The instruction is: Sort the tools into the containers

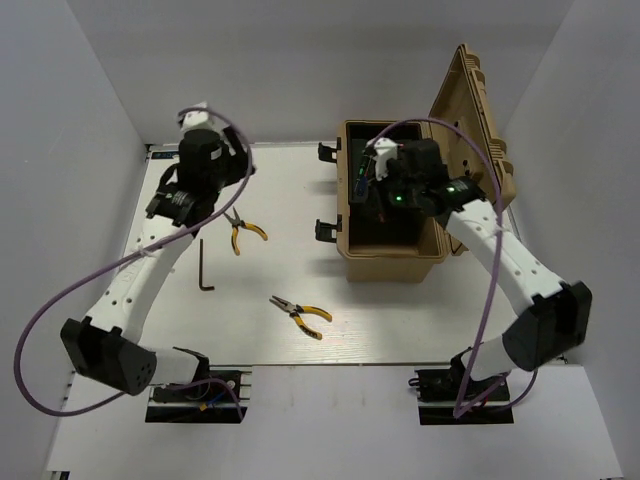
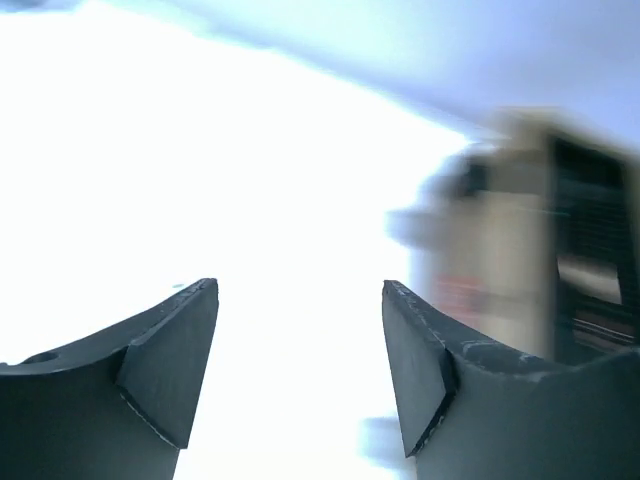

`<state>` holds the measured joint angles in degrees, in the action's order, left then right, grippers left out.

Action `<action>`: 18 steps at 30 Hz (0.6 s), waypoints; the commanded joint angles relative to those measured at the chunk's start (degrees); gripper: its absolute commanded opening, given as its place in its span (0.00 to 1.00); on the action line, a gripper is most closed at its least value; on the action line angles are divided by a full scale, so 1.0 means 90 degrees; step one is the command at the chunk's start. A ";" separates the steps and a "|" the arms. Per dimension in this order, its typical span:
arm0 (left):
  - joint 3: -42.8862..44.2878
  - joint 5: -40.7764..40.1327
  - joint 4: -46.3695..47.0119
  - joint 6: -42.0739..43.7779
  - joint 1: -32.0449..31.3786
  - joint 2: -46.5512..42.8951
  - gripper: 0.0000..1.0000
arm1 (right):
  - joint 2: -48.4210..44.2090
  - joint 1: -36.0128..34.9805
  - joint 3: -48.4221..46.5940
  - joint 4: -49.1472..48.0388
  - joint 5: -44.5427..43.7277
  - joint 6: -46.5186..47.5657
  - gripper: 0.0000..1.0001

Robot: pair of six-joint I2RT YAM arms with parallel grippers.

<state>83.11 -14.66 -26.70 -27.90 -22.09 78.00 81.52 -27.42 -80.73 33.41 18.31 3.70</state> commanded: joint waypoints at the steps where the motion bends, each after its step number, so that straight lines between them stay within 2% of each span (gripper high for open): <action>1: -0.1049 -0.1116 -0.1388 0.0424 0.0694 0.0211 0.76 | 0.0307 -0.0400 -0.0209 -0.0069 0.0126 -0.0167 0.00; 2: -0.1486 -0.0893 -0.1389 0.0608 0.1199 0.0211 0.76 | 0.0424 -0.0565 -0.0220 -0.0069 0.0095 -0.0177 0.00; 5: -0.2404 -0.0463 -0.1040 0.0677 0.1847 0.0269 0.70 | 0.0445 -0.0713 -0.0132 -0.0147 -0.0080 -0.0197 0.00; 6: -0.2592 -0.0210 -0.0941 0.0678 0.2168 0.0395 0.66 | 0.0435 -0.0752 -0.0074 -0.0167 -0.0119 -0.0197 0.00; 9: -0.2896 0.0211 -0.0813 0.0678 0.2599 0.0737 0.66 | 0.0367 -0.0762 0.0034 -0.0226 -0.0208 -0.0187 0.00; 18: -0.3317 0.0642 -0.0530 0.1010 0.2952 0.1488 0.66 | 0.0259 -0.0752 0.0278 -0.0450 -0.0247 -0.0226 0.00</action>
<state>53.80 -12.27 -33.71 -20.49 4.01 89.95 85.58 -34.20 -78.39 31.79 16.23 1.93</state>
